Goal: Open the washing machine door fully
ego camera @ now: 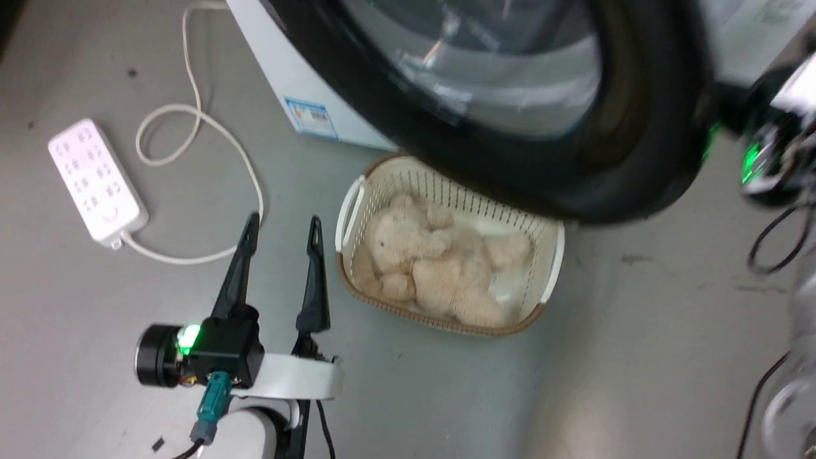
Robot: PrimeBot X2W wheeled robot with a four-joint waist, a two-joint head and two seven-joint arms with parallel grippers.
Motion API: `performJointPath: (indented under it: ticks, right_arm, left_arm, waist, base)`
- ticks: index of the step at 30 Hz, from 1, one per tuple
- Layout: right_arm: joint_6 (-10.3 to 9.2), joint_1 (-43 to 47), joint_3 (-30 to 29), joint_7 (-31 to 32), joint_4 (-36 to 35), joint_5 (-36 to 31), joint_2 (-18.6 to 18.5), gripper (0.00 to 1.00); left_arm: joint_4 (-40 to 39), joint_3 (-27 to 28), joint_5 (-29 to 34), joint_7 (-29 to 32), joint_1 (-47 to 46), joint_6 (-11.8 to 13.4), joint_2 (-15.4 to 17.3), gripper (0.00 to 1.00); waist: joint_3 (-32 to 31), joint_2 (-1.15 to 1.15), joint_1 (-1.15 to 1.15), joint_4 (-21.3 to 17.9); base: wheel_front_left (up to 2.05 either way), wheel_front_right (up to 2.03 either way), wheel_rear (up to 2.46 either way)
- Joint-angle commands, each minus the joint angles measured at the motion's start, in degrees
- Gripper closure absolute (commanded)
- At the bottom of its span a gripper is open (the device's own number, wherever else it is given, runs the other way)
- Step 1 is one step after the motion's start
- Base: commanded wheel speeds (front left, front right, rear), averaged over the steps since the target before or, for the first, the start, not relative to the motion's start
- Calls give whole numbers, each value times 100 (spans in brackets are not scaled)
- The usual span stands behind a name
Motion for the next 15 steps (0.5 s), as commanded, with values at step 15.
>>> performJointPath:
  ticks: [15]
  right_arm:
    - [6,2441,2324,703,-1531,2160,346,100]
  left_arm:
    - [498,-70,-95,-32,560,-266,7,0]
  waist:
    - [-949,0,1,127]
  base:
    - [0,0,0]
